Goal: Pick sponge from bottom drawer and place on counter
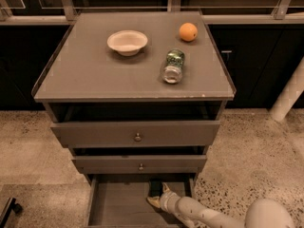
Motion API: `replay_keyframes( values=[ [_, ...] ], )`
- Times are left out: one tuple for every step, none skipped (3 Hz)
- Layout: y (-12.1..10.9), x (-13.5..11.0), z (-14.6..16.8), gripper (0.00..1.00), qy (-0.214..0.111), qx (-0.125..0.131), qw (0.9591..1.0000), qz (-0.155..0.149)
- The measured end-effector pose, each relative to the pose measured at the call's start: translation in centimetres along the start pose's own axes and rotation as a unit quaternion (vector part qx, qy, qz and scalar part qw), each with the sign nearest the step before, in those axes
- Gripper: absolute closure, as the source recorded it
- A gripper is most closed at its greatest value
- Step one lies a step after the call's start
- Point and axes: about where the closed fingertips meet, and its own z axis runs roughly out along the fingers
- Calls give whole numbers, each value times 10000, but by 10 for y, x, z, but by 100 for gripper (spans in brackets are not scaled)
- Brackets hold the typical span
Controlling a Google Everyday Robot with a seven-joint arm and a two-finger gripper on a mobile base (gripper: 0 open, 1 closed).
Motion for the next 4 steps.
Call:
replay_keyframes(
  values=[
    [1, -9, -14, 100, -175, -231, 9996, 62],
    [-1, -33, -54, 100, -579, -667, 9959, 177],
    [10, -50, -86, 100, -869, -1244, 9881, 265],
    [25, -60, -112, 100, -1013, -1725, 9791, 374]
  ],
)
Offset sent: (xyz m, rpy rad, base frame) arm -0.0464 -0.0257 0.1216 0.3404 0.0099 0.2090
